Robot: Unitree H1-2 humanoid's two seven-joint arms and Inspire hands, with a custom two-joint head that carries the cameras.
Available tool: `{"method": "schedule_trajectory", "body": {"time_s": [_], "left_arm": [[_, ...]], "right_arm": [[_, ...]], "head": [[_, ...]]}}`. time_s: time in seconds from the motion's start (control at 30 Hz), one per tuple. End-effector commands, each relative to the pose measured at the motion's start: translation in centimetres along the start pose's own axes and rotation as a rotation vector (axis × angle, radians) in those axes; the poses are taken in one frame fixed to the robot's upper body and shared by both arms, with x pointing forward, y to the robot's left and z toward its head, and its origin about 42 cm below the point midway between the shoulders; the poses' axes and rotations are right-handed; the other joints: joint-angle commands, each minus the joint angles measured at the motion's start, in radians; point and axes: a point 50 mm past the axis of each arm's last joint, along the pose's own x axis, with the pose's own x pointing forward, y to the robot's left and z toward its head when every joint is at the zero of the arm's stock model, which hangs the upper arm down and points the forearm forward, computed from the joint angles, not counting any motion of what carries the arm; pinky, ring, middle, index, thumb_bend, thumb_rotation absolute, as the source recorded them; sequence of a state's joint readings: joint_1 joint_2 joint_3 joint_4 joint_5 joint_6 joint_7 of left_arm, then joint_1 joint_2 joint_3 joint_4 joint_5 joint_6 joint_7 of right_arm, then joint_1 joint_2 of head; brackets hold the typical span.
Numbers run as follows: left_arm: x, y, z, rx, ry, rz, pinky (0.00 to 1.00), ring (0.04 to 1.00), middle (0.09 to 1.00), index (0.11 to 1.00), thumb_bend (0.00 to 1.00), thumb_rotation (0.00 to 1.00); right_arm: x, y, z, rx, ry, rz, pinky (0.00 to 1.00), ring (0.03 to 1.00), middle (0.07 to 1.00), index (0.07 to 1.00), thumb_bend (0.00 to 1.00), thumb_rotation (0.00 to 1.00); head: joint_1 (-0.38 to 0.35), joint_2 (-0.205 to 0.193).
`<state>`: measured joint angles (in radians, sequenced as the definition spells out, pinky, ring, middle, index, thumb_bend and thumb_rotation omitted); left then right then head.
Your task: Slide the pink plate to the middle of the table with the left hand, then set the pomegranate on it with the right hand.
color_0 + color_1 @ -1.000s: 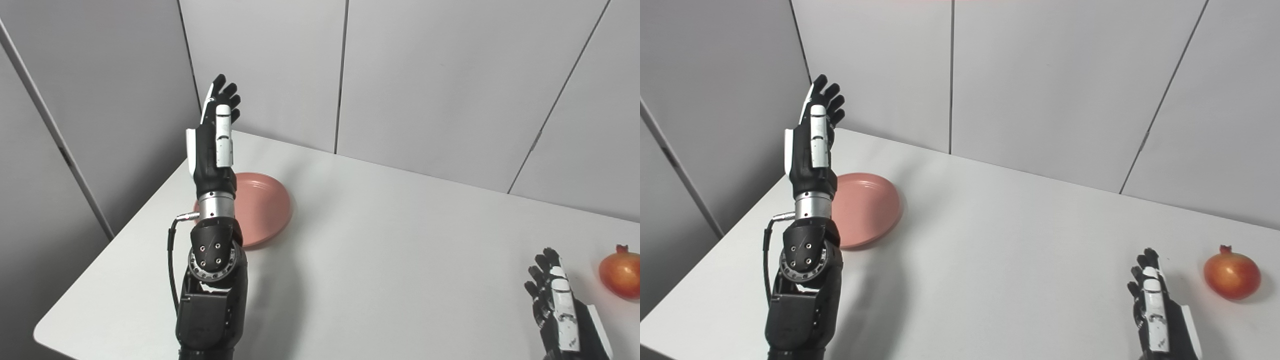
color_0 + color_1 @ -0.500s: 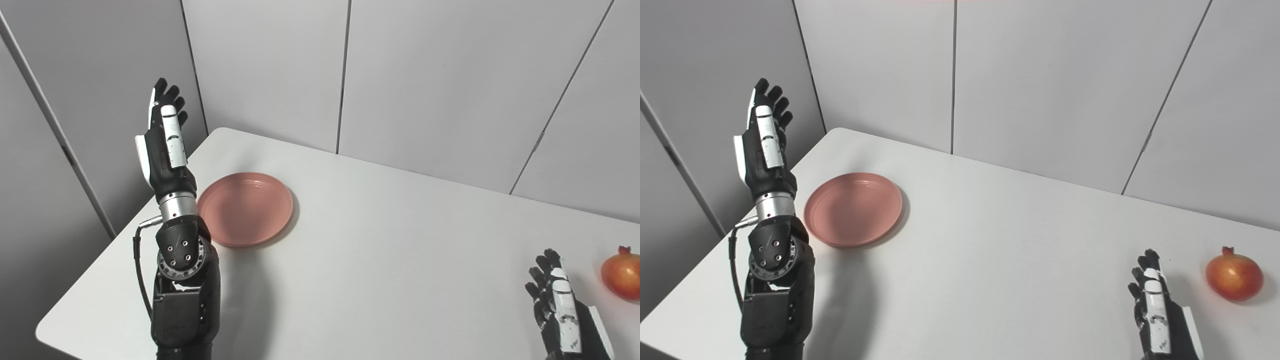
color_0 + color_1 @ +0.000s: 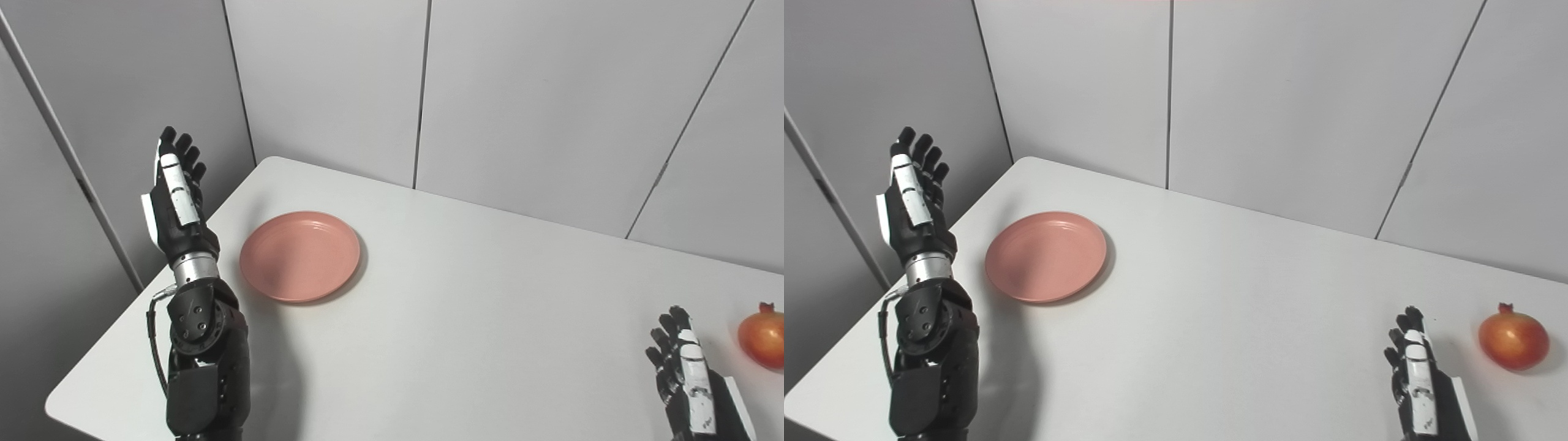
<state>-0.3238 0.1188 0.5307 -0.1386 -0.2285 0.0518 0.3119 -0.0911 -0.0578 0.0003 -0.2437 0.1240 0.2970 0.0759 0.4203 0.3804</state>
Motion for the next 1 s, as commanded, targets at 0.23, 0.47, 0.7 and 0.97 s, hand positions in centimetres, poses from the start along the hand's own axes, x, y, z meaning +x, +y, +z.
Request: {"method": "schedule_trajectory", "body": {"time_s": [0.23,0.47,0.7,0.97], "left_arm": [[1.4,1.4,0.0,-0.028,-0.009,-0.013,0.95,0.927,0.925,0.901,0.39,1.00],[1.5,1.7,-0.8,-0.013,0.018,-0.018,0.96,0.932,0.931,0.898,0.38,1.00],[1.9,2.2,-1.9,-0.022,0.061,-0.005,0.96,0.939,0.935,0.910,0.37,1.00],[2.0,2.4,-2.9,-0.013,0.105,-0.005,0.98,0.950,0.945,0.925,0.35,1.00]], "right_arm": [[0.3,0.0,1.3,-0.009,-0.056,0.007,1.00,1.000,1.000,1.000,0.11,1.00],[0.3,-0.1,1.4,-0.001,-0.053,-0.002,1.00,1.000,1.000,1.000,0.10,1.00],[0.2,-0.1,1.5,0.000,-0.046,-0.002,1.00,1.000,1.000,1.000,0.11,1.00],[0.1,-0.1,1.6,0.011,-0.049,-0.001,1.00,1.000,1.000,1.000,0.11,1.00]], "head": [[0.003,0.002],[0.005,0.001],[0.010,0.002],[0.012,0.006]]}}
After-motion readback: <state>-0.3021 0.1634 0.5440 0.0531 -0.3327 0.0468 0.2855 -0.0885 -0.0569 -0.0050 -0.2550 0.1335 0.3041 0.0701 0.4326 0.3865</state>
